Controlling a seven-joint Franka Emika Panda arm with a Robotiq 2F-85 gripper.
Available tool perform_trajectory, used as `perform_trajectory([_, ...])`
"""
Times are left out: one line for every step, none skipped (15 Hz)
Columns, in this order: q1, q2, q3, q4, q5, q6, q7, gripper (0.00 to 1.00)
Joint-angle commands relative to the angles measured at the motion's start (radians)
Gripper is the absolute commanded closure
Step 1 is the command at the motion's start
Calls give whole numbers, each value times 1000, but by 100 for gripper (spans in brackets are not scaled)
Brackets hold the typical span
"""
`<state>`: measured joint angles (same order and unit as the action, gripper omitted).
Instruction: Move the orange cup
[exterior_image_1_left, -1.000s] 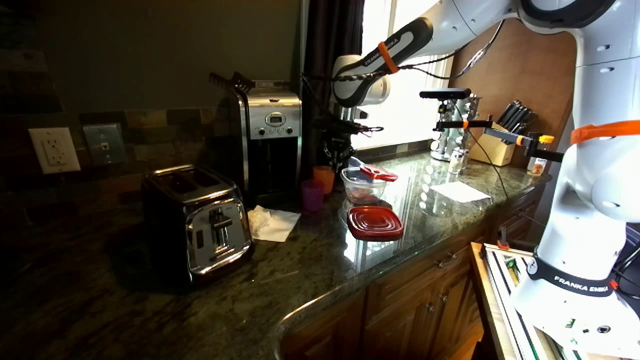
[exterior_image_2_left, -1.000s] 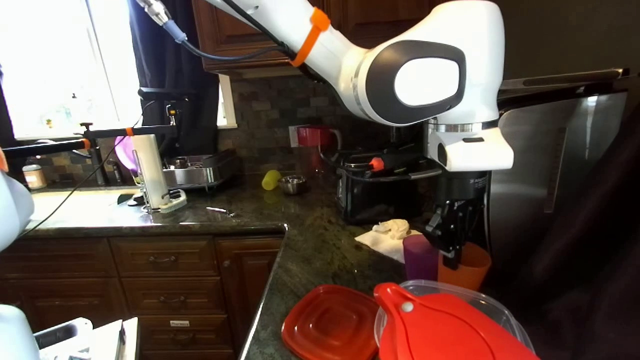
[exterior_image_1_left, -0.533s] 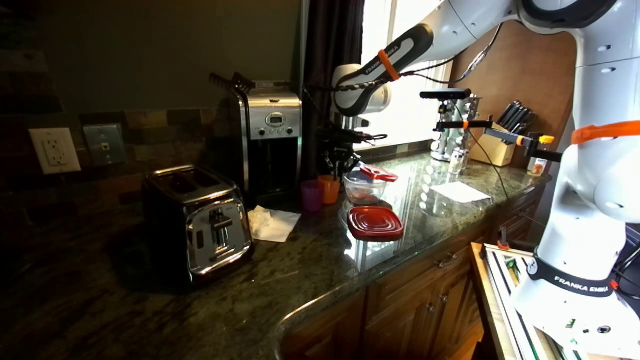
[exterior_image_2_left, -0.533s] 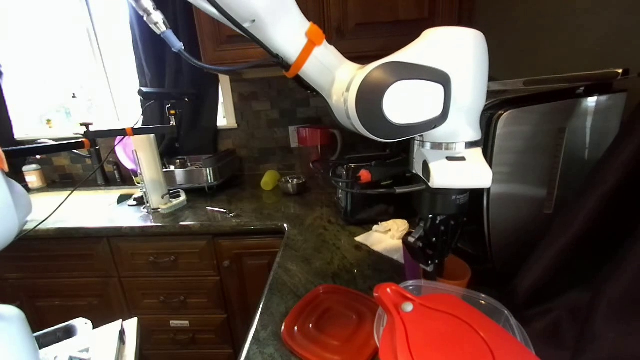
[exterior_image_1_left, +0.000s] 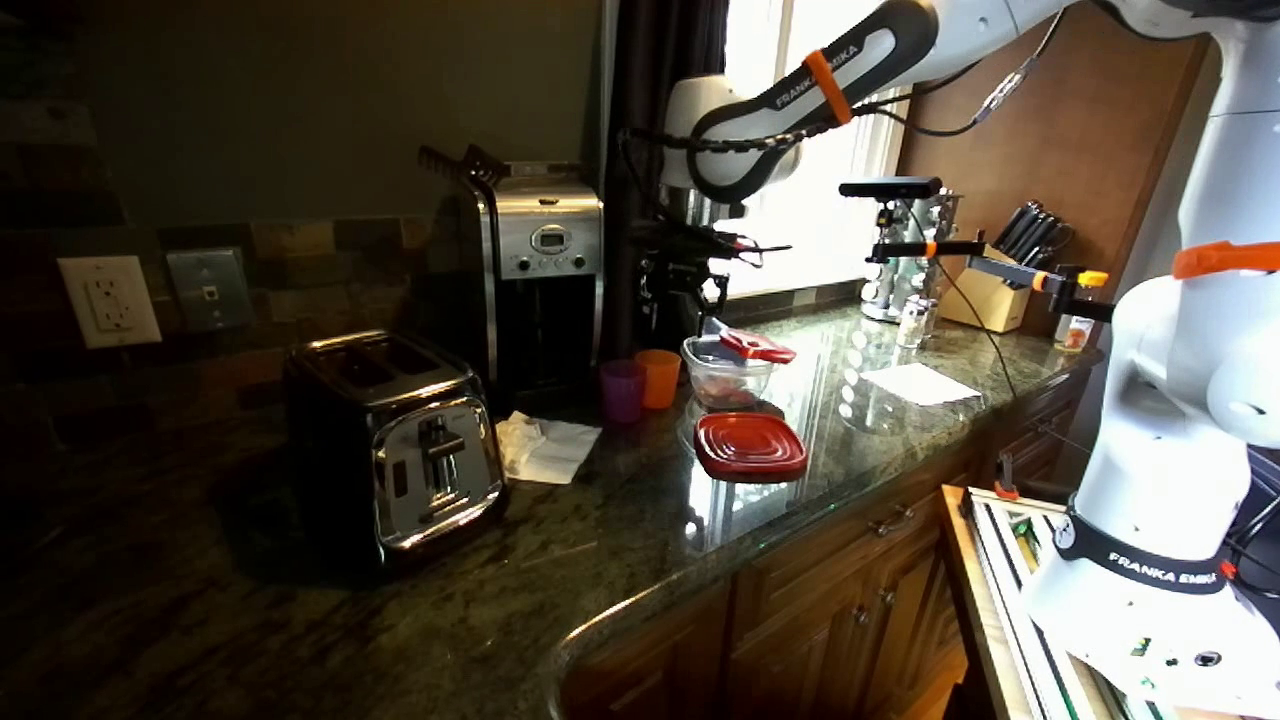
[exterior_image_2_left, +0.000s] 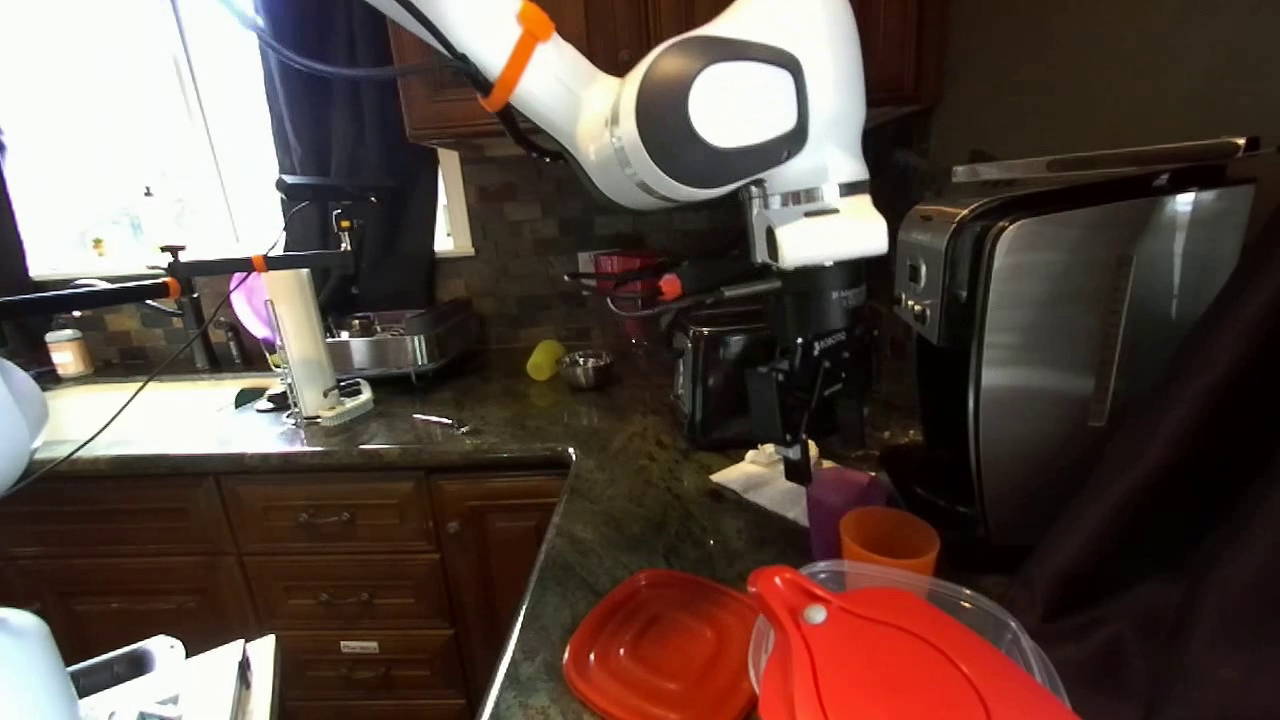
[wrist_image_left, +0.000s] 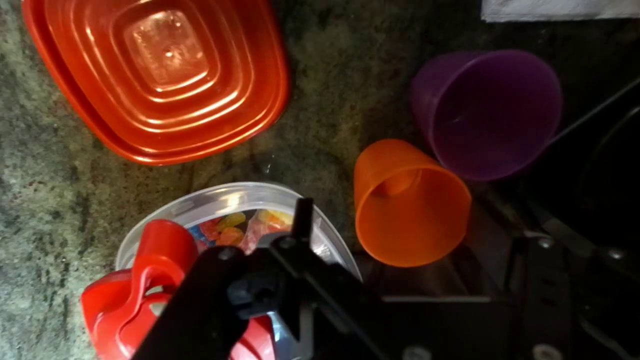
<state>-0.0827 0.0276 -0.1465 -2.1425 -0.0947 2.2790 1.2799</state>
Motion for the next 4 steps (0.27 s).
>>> perform_trajectory([5, -188, 34, -118, -35, -55, -1, 0])
perform_trajectory([13, -212, 45, -128, 37, -85, -121, 0])
perform_trajectory([-12, -127, 46, -58, -11, -54, -27, 0])
perform_trajectory([-13, -152, 54, -67, -4, -65, -42, 0])
